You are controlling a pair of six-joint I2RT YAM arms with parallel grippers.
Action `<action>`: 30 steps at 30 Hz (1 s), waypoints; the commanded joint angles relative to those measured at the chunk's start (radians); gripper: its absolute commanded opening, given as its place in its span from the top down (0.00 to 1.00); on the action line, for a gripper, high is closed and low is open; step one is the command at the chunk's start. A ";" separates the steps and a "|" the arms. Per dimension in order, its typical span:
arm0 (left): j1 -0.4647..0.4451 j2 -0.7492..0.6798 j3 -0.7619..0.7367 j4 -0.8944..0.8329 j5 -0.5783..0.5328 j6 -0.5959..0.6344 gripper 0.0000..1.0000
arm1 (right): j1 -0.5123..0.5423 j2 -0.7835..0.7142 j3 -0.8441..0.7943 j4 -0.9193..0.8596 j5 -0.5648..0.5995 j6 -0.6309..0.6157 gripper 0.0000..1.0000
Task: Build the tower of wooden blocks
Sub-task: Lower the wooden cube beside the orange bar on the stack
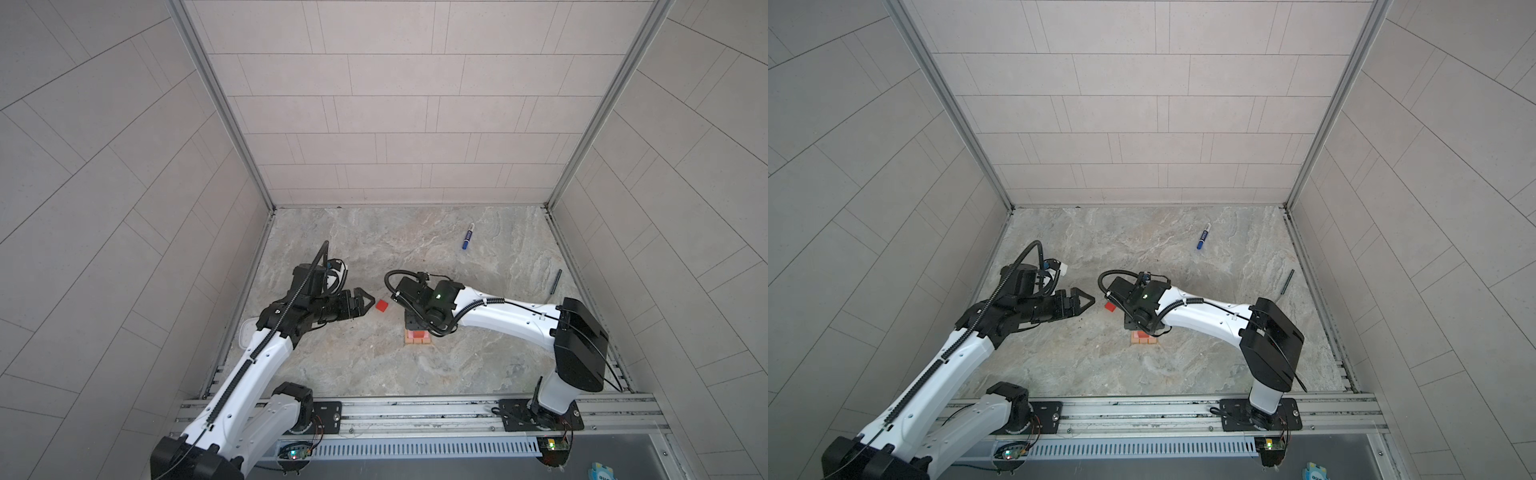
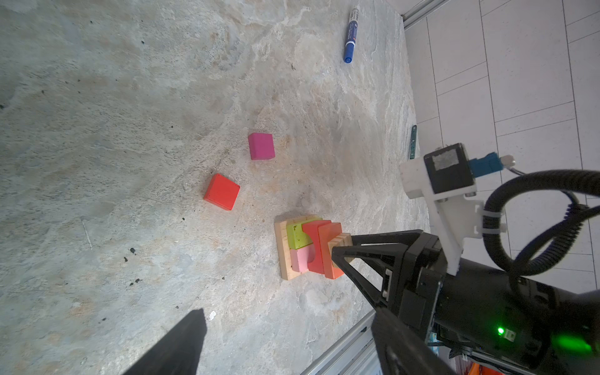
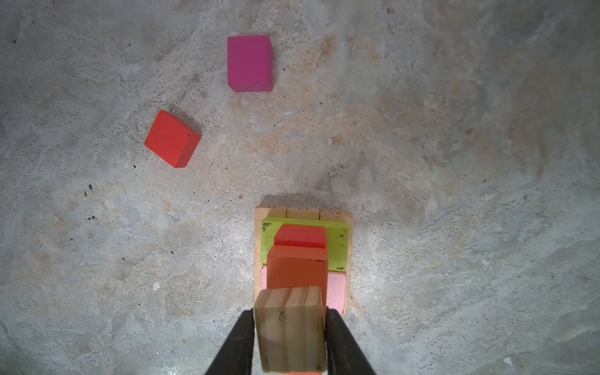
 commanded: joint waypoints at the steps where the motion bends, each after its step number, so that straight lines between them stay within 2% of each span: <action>1: -0.005 -0.004 -0.004 -0.011 0.006 0.011 0.13 | -0.001 -0.001 -0.011 -0.013 0.011 0.005 0.63; 8: -0.005 -0.006 -0.004 -0.011 0.007 0.011 0.13 | -0.001 -0.007 -0.014 -0.017 0.023 0.009 0.63; 14: -0.005 -0.006 -0.003 -0.011 0.008 0.011 0.13 | -0.003 -0.007 -0.015 -0.028 0.040 0.019 0.69; 21: -0.005 -0.006 -0.003 -0.009 0.011 0.011 0.13 | -0.002 -0.011 -0.015 -0.028 0.047 0.021 0.70; 30: -0.006 -0.009 -0.003 -0.010 0.010 0.011 0.13 | -0.003 -0.010 -0.011 -0.023 0.038 0.011 0.60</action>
